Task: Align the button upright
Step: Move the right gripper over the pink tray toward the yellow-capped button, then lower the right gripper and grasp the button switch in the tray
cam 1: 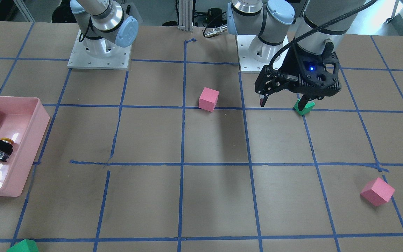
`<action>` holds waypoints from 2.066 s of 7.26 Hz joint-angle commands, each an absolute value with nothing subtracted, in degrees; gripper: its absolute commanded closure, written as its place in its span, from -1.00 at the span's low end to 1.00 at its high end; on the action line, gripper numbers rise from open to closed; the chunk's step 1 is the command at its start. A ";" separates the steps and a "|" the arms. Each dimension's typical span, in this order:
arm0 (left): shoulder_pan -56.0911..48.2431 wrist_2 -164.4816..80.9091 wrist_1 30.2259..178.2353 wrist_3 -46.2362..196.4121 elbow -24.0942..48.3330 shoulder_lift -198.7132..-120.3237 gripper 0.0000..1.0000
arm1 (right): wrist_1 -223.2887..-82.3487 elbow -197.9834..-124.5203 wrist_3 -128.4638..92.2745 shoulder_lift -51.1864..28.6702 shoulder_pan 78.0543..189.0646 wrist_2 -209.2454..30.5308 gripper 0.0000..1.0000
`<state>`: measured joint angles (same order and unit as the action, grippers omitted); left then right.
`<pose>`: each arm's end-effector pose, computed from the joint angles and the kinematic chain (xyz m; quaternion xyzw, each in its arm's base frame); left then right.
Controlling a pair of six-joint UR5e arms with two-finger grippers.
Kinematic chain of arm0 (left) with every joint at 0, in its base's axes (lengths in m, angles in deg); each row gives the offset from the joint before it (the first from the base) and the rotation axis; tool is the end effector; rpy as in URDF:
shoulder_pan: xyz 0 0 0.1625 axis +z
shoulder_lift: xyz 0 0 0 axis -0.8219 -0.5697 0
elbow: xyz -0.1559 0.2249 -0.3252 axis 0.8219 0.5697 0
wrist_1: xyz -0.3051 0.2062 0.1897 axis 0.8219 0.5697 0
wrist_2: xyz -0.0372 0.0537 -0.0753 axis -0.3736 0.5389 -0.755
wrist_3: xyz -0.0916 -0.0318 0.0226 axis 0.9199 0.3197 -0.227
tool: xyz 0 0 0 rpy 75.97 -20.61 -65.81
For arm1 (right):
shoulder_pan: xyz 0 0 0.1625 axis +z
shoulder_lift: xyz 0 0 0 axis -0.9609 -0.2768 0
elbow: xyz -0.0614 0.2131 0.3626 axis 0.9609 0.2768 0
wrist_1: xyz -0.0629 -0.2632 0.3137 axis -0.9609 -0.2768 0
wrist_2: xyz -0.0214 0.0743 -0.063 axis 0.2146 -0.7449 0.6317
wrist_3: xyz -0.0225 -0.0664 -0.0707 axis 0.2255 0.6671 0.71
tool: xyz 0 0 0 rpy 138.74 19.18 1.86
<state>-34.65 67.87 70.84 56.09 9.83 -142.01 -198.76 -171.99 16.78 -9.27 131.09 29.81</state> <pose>-0.1358 -0.5179 0.4942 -0.0375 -0.9976 0.0560 0.0142 -0.2075 -0.5477 0.2222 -0.1242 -0.9904 -0.0478 0.0365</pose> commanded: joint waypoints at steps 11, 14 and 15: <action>-34.73 69.83 70.92 56.49 9.83 -142.12 -1.00 | -198.59 -173.90 24.95 -6.49 127.10 32.89 1.00; -34.73 69.75 70.83 56.23 9.83 -142.21 -1.00 | -197.80 -172.93 24.60 -9.81 127.10 32.28 1.00; -34.73 69.75 70.83 56.31 9.74 -142.12 -1.00 | -196.50 -172.85 24.34 -11.92 127.19 30.45 1.00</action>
<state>-34.73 69.75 70.86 56.31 9.82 -142.16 -197.67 -172.98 24.60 -9.46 127.12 32.02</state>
